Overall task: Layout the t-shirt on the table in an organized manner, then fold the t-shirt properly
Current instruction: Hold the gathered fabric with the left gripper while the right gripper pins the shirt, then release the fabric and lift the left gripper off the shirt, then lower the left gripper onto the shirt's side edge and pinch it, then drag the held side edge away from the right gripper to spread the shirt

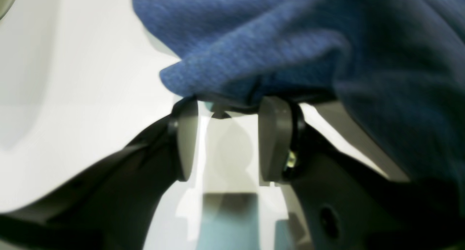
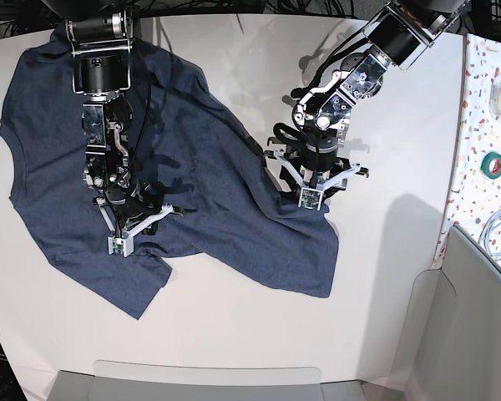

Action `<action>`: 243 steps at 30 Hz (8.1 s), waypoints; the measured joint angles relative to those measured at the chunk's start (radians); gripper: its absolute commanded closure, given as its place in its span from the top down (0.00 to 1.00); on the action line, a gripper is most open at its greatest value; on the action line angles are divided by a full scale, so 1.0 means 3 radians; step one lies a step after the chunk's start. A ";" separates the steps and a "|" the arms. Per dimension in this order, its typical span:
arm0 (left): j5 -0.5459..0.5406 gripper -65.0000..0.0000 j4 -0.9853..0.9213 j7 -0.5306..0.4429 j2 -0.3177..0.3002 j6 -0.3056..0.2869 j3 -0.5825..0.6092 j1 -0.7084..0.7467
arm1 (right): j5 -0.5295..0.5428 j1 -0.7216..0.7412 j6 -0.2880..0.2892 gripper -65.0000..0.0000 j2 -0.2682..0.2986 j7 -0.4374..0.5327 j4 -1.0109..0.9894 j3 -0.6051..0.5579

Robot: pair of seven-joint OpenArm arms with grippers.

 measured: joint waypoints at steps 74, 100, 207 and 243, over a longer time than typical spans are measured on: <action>-0.0880 0.49 -0.0837 -0.0367 0.0278 -0.0659 0.0014 -0.0778 | 0.0029 -0.0053 0.0032 0.00 -0.0018 0.0106 0.0019 -0.0258; -0.0893 0.17 -0.0474 -0.0303 0.0116 -0.1320 -0.1457 -0.0337 | 0.0102 -0.0093 0.0102 0.00 0.0064 0.0131 0.0031 -0.0272; -0.1053 0.00 0.1049 0.2865 -0.1160 -0.2536 -0.0567 -0.1061 | 0.0192 -0.0212 0.0515 0.00 0.0231 0.0256 0.0037 -0.0282; 0.0278 0.11 0.1040 0.2848 -0.1256 -0.2347 -0.0591 -0.0217 | 0.0229 -0.0182 0.0568 0.00 0.0364 0.0168 0.0043 -0.0256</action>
